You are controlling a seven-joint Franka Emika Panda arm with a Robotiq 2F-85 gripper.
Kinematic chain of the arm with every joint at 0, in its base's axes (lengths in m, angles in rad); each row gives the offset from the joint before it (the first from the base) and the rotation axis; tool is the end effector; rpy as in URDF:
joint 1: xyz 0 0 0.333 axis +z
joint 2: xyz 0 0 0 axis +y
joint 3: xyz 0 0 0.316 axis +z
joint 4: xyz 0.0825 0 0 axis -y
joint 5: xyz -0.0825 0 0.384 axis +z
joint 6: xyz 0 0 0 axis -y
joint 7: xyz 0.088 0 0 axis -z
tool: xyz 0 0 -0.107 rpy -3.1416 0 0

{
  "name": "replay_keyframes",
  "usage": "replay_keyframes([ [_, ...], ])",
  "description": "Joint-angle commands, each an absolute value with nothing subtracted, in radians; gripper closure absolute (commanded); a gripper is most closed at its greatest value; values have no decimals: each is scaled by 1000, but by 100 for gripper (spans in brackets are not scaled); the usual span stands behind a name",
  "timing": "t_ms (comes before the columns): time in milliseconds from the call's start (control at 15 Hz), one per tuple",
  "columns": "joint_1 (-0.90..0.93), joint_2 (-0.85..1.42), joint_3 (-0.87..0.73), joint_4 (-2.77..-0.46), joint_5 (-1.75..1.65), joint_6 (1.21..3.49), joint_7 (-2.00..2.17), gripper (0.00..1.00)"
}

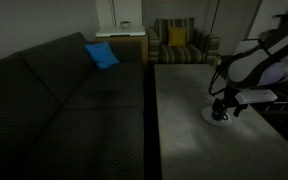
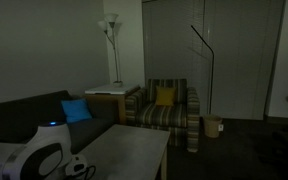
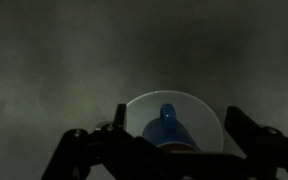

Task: Pick up the mug on the plate and put it on the table

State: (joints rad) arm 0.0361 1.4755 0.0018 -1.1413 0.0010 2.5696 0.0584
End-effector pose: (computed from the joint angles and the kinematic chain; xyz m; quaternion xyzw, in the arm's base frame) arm 0.6686 0.0251 -0.1211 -0.9997 0.0115 0.0236 0.0000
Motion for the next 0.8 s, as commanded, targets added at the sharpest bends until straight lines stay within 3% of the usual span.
replay_keyframes([
  [0, 36, 1476, 2, -1185, 2, 2665, 47, 0],
  [533, 20, 1476, 4, -1211, 4, 2742, 39, 0],
  [733, 15, 1476, 7, -1211, 3, 2741, 34, 12],
])
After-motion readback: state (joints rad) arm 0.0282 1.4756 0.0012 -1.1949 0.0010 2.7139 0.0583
